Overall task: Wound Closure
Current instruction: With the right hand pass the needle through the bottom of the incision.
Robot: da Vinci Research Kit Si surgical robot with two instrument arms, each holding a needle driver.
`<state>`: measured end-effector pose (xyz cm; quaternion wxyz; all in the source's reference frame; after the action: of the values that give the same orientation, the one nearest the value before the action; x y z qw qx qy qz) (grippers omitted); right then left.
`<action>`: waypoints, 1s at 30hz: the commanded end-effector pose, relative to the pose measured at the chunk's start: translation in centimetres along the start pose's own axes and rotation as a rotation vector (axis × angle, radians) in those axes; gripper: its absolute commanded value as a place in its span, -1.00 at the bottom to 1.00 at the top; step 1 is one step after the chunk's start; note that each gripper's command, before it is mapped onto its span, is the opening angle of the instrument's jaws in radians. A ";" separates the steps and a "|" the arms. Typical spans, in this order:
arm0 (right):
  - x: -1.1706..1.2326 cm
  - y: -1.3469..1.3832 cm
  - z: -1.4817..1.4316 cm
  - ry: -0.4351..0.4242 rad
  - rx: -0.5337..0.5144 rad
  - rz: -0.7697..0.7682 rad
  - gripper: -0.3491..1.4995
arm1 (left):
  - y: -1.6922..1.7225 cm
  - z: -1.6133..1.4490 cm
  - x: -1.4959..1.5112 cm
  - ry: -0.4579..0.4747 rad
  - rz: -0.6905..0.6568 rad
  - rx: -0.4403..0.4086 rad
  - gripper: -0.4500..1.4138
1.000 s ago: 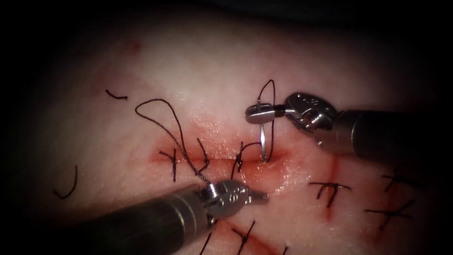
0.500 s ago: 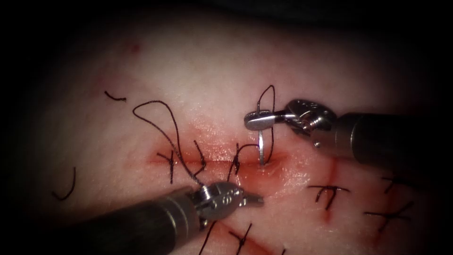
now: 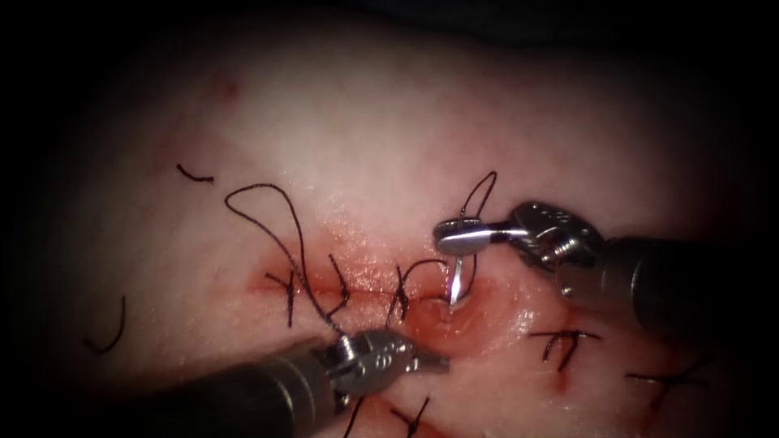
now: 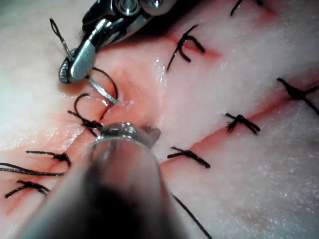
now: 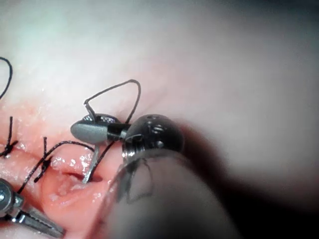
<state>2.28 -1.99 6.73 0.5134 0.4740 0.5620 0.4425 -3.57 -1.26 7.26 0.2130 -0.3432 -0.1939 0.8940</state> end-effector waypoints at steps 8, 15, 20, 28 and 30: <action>-0.10 0.05 0.20 0.013 0.028 0.069 -1.00 | -0.02 -0.01 -0.01 0.001 0.006 -0.008 -0.89; -0.22 -0.11 0.27 0.024 0.062 0.241 -1.00 | -0.03 -0.04 -0.03 0.000 0.008 -0.005 -0.89; -0.28 -0.20 0.30 0.021 0.065 0.313 -1.00 | -0.03 -0.05 -0.04 0.000 0.009 -0.007 -0.89; -0.34 -0.36 0.27 0.017 0.049 0.336 -1.00 | -0.05 -0.08 -0.05 -0.002 0.010 -0.005 -0.91; -0.35 -0.39 0.25 0.019 0.040 0.343 -1.00 | -0.05 -0.09 -0.05 -0.002 0.010 -0.006 -0.91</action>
<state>2.41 -2.41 6.31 0.4155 0.5694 0.4822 0.5203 -3.40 -1.26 7.20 0.2075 -0.3431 -0.1957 0.8950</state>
